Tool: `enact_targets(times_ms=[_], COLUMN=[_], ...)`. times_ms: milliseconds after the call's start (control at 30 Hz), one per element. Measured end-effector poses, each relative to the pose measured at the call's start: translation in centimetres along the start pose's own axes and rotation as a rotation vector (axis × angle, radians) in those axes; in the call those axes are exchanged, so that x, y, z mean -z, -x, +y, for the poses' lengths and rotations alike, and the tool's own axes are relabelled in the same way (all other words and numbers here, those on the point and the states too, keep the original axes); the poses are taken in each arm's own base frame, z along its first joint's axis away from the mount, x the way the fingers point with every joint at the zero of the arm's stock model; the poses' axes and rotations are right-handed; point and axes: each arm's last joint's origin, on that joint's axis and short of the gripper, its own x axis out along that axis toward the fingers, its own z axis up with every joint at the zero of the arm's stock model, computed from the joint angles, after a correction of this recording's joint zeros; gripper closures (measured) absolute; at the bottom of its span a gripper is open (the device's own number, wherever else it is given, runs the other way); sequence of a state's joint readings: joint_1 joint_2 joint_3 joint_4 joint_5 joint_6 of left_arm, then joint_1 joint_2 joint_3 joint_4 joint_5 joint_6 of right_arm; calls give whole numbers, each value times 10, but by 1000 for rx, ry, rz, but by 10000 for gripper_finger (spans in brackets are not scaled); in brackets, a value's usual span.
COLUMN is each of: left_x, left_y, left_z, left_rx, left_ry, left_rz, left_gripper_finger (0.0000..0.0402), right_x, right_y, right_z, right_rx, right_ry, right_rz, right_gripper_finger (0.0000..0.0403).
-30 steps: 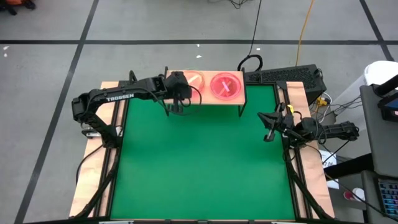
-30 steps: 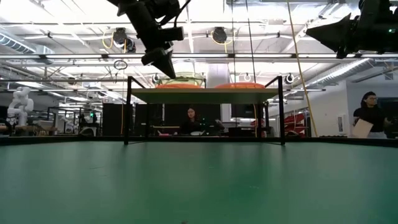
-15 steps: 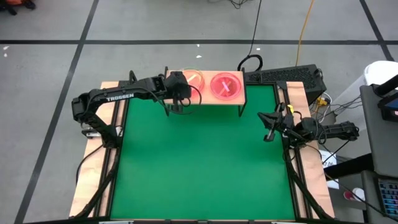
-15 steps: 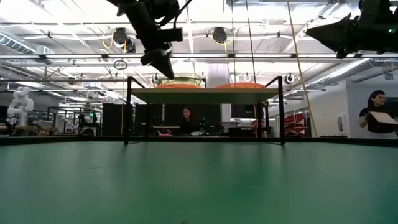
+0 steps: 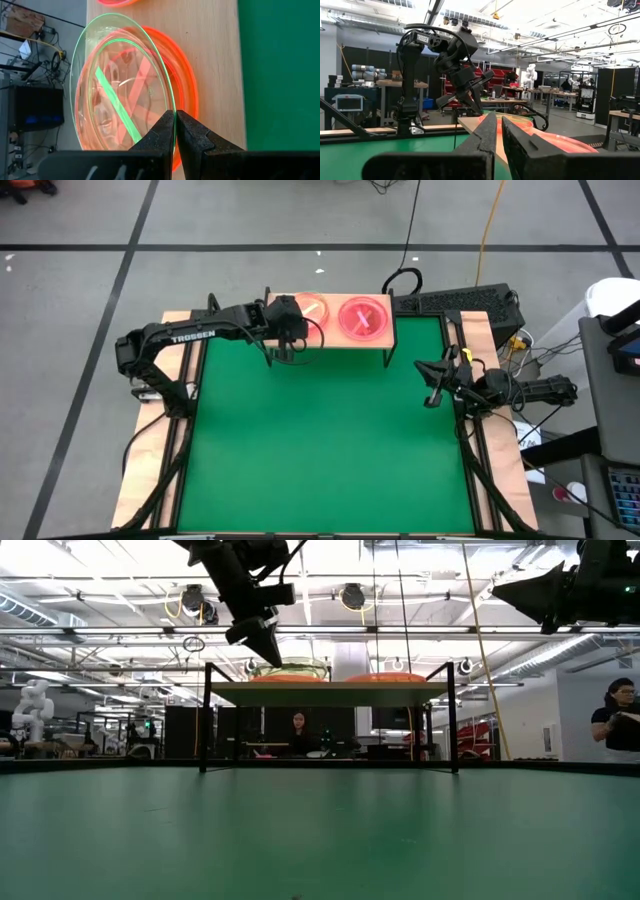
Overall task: Place and stack plates onto a shelf
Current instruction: Stack the green plate on top of the pink plate on the shelf
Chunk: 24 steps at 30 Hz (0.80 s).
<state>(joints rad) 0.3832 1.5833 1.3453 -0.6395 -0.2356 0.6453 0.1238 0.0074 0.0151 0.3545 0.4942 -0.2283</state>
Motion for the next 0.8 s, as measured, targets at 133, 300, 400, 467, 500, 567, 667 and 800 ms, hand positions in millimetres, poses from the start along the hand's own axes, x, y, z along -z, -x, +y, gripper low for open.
enact_targets(times_ms=[133, 300, 400, 467, 500, 567, 667, 800], left_x=[0, -2, -2, -2, -2, -2, -2, -2], left_y=[0, 0, 0, 0, 0, 0, 0, 0], left_z=[0, 1, 1, 1, 1, 1, 1, 1], left_rx=[-2, -12, -8, -1, 1, 1, 1, 1], left_ry=[2, 9, 10, 11, 12, 16, 24, 31], left_rz=[-4, -18, -23, -28, -30, -30, -30, -30], left_gripper_finger=[380, 380, 380, 380, 380, 380, 380, 380], right_x=[0, 0, 0, 0, 0, 0, 0, 0], right_y=[0, 0, 0, 0, 0, 0, 0, 0], right_z=[0, 0, 0, 0, 0, 0, 0, 0], right_rx=[0, 0, 0, 0, 0, 0, 0, 0], right_ry=[0, 1, 0, 0, 0, 0, 0, 0], right_rz=[0, 0, 0, 0, 0, 0, 0, 0], right_gripper_finger=[387, 387, 387, 387, 387, 387, 387, 387])
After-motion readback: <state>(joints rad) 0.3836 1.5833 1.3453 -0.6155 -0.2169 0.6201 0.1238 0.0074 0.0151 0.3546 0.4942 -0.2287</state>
